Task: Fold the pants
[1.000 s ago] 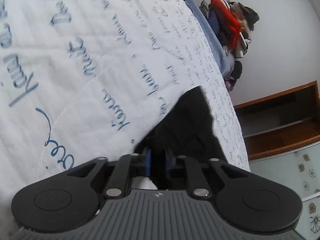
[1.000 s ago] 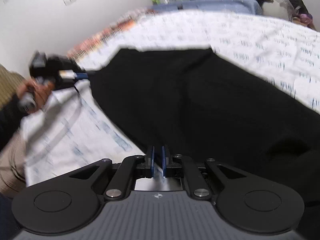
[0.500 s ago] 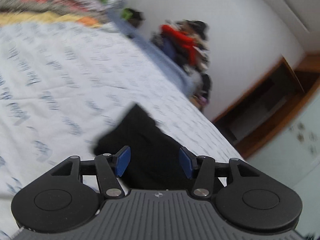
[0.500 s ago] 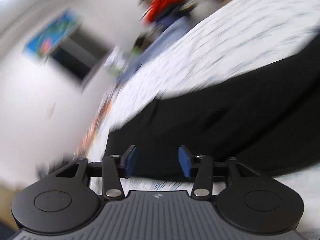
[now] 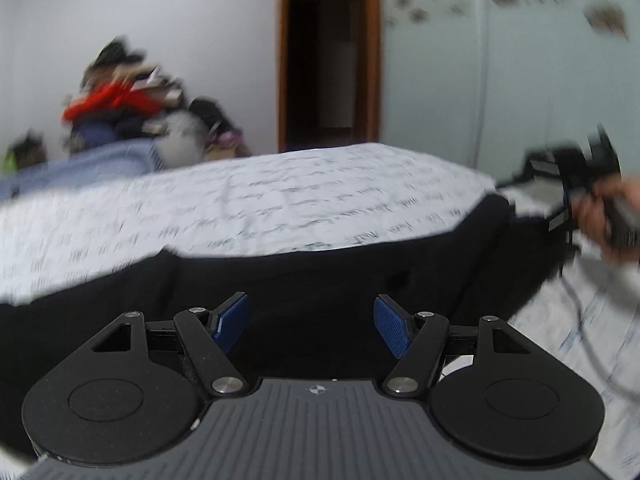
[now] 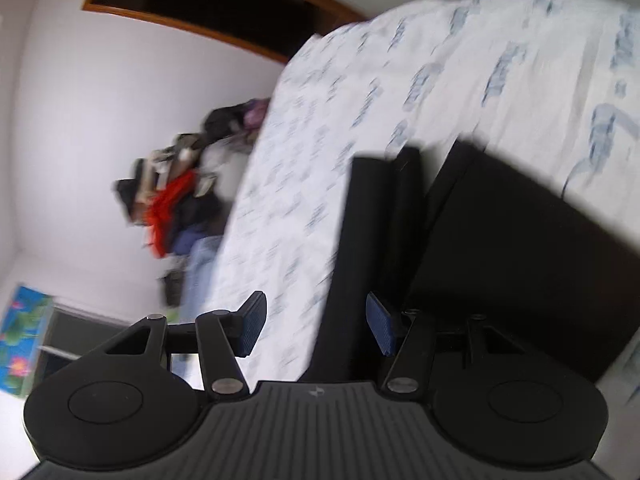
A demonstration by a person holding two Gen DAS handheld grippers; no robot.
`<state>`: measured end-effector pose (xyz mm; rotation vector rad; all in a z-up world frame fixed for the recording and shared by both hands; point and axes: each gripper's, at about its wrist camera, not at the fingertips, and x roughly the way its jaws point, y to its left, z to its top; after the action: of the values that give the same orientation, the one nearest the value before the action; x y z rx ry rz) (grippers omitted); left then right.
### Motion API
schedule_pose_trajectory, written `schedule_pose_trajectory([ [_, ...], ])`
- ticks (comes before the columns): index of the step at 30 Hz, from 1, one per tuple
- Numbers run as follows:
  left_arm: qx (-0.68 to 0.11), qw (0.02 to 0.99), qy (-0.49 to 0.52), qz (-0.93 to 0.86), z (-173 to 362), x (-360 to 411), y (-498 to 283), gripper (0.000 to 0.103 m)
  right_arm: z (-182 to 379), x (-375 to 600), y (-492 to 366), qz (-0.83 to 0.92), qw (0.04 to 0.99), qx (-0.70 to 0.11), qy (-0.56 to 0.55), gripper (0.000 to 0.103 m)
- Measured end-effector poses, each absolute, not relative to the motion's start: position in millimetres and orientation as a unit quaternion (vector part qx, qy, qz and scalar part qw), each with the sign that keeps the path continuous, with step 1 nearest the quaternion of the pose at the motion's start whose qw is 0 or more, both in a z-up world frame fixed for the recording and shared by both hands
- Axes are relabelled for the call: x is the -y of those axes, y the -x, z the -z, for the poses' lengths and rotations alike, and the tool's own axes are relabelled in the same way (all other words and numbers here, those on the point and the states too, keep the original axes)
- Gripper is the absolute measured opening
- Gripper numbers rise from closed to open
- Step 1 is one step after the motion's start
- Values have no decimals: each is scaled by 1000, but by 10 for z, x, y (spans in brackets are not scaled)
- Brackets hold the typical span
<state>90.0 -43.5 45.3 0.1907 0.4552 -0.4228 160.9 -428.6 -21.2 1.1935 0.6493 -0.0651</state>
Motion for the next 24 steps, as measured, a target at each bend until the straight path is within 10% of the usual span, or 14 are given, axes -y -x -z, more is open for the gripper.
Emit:
schedule_pose_trajectory([
  [24,-271,919,-198,207,45,759,-1048,83,146,4628,-1653,0,769,-267,-581,55],
])
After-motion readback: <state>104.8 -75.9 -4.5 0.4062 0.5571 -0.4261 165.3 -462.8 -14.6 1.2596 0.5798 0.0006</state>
